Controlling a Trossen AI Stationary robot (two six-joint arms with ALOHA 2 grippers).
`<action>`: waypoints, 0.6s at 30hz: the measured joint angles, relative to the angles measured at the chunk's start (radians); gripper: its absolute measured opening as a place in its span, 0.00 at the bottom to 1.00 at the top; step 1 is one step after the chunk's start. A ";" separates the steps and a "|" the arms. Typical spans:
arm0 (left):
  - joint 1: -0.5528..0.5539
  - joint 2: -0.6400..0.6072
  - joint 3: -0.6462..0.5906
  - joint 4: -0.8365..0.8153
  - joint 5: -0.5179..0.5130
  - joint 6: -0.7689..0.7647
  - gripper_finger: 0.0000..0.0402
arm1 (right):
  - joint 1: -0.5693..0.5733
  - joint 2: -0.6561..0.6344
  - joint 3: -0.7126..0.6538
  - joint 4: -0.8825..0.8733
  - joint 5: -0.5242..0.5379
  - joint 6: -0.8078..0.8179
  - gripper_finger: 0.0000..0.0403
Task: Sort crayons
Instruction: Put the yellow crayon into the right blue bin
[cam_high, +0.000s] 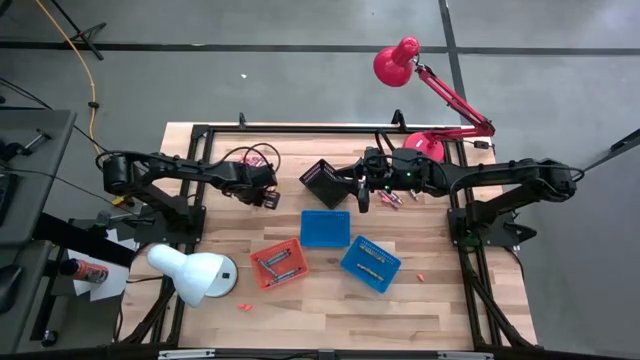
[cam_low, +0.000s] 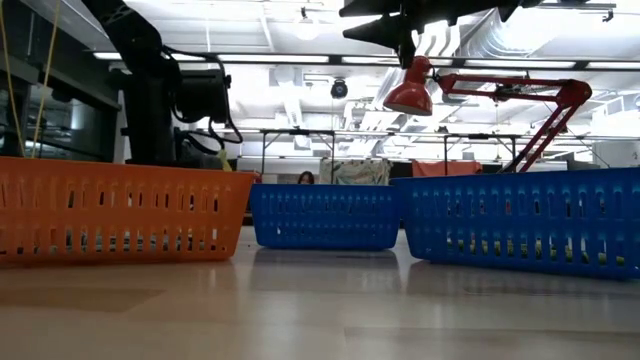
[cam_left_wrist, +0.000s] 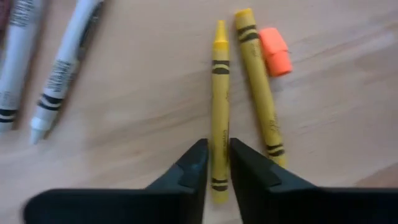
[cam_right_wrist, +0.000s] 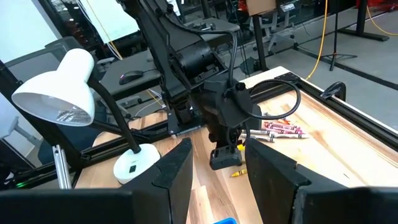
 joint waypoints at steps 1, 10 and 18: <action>0.000 0.000 0.000 -0.002 -0.002 0.004 0.06 | 0.000 0.000 0.000 0.000 0.000 0.000 0.35; 0.002 -0.064 -0.002 -0.049 0.001 0.019 0.01 | 0.000 0.000 0.000 0.001 -0.001 0.001 0.35; -0.012 -0.351 0.109 0.050 -0.077 0.186 0.00 | 0.000 0.000 0.000 0.010 -0.002 0.008 0.35</action>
